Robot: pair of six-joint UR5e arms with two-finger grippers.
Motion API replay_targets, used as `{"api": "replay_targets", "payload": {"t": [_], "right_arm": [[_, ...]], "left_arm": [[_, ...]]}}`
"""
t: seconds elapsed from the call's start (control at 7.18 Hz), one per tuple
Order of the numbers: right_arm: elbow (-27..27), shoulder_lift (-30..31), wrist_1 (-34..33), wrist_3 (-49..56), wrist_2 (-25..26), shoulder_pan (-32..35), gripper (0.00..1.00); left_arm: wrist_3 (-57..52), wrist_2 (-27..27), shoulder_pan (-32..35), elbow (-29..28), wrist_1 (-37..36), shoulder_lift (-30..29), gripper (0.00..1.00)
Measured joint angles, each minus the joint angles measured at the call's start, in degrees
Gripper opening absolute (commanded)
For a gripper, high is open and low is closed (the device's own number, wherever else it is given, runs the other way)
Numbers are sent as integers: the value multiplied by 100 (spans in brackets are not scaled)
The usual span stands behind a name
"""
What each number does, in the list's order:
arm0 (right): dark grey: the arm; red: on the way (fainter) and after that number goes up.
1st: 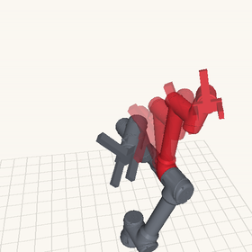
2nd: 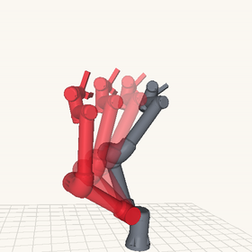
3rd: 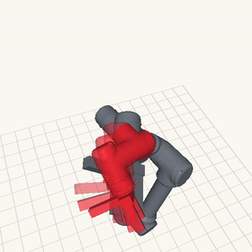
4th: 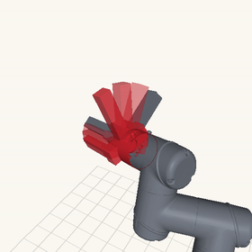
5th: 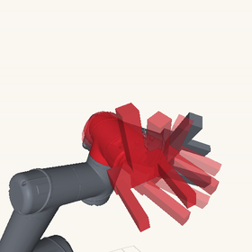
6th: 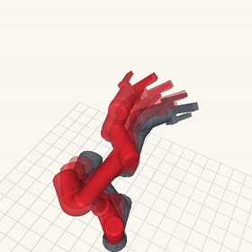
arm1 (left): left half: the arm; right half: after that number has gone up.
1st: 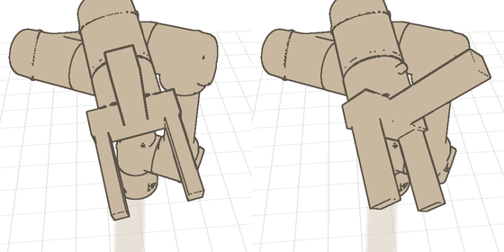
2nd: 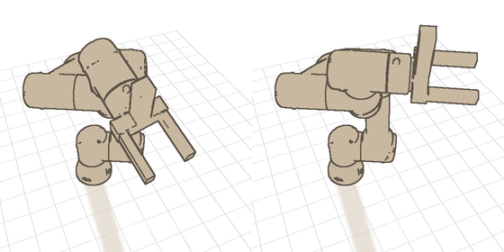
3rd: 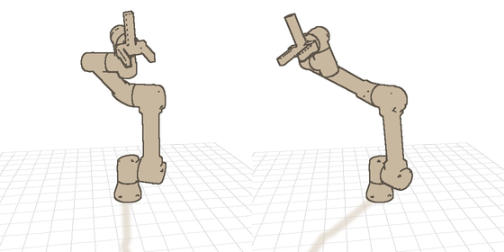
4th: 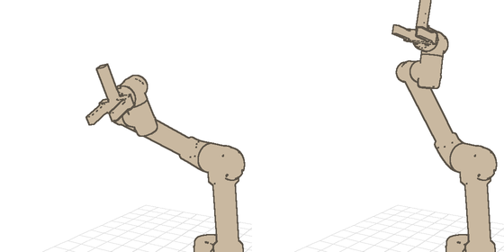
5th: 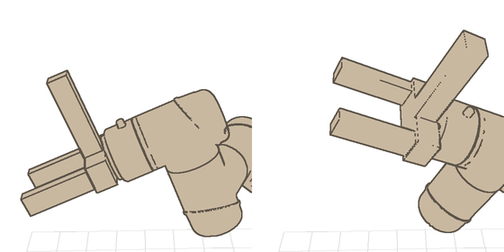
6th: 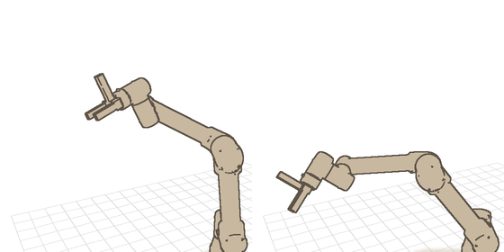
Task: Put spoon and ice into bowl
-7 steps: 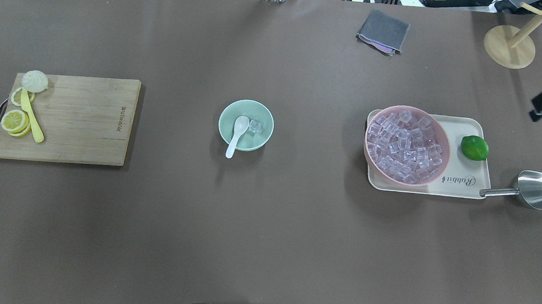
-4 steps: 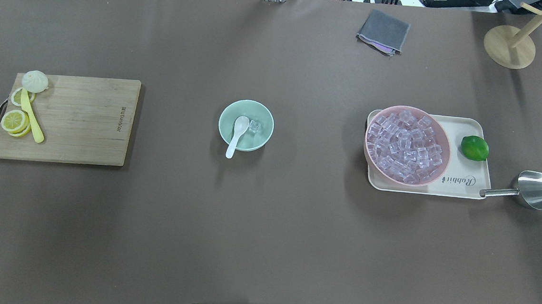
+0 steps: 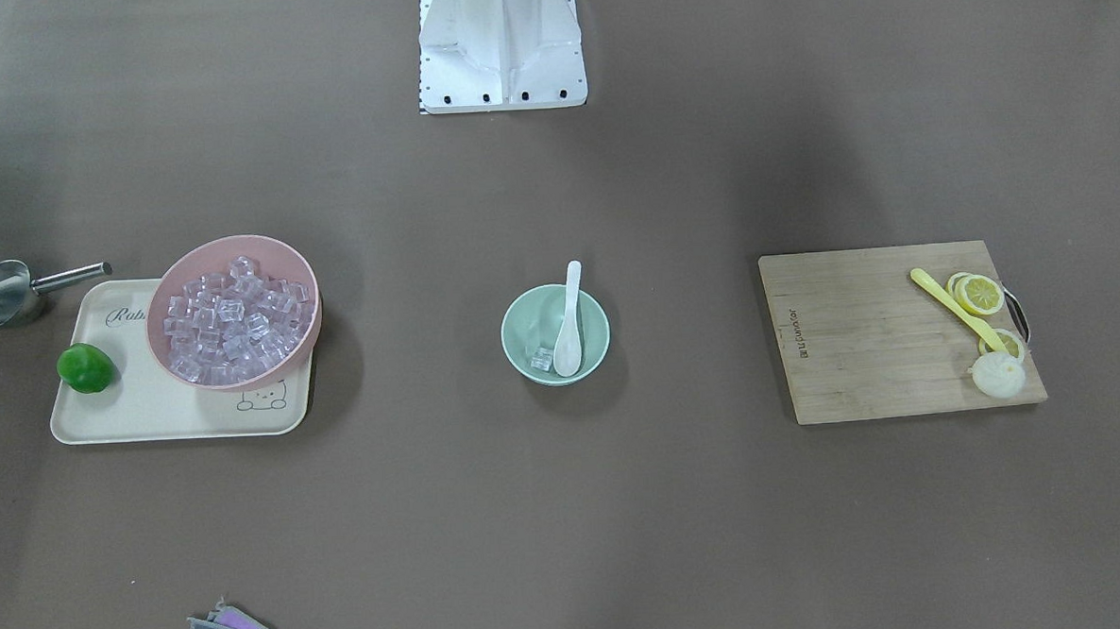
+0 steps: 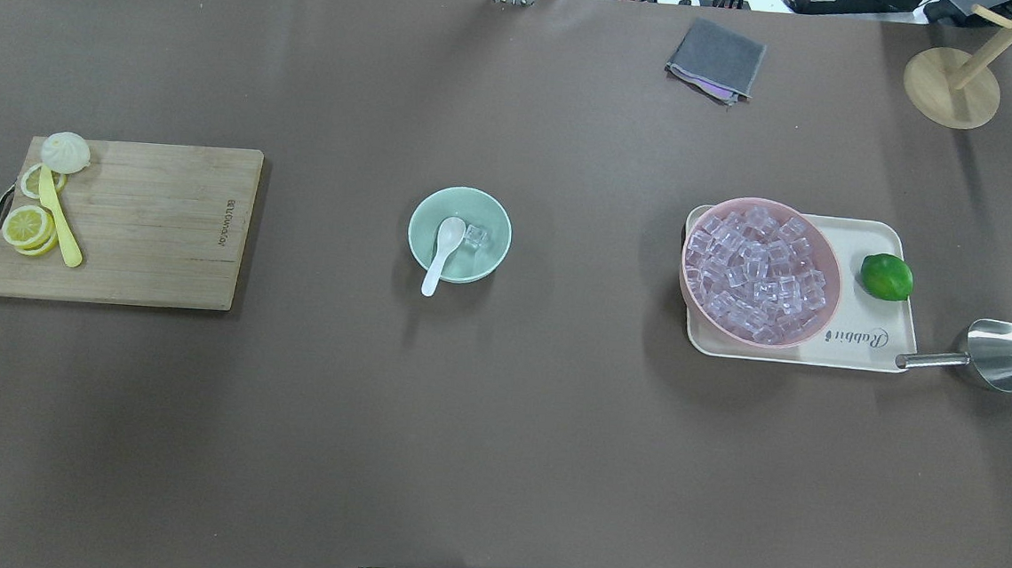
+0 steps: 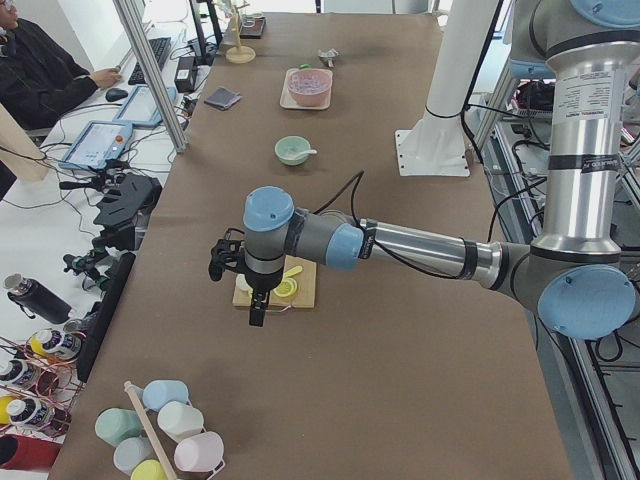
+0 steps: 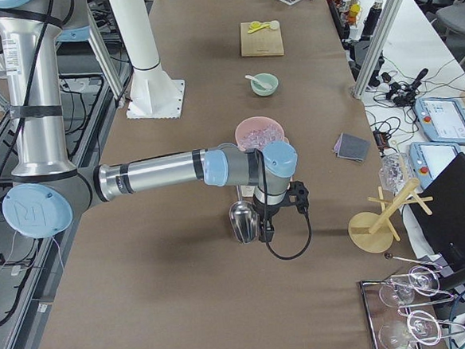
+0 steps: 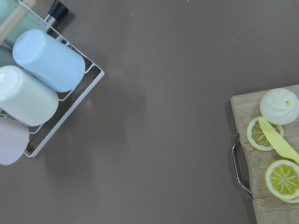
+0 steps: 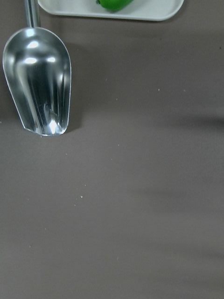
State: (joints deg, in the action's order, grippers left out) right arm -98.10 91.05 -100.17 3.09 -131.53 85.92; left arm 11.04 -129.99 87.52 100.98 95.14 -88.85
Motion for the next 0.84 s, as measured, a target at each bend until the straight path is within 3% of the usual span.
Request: {"api": "replay_targets", "payload": {"t": [0.84], "right_arm": [[163,-55,146,-45,4,83,100]], "left_arm": [[143,-135,-11,-147,-5,-45,98]]}}
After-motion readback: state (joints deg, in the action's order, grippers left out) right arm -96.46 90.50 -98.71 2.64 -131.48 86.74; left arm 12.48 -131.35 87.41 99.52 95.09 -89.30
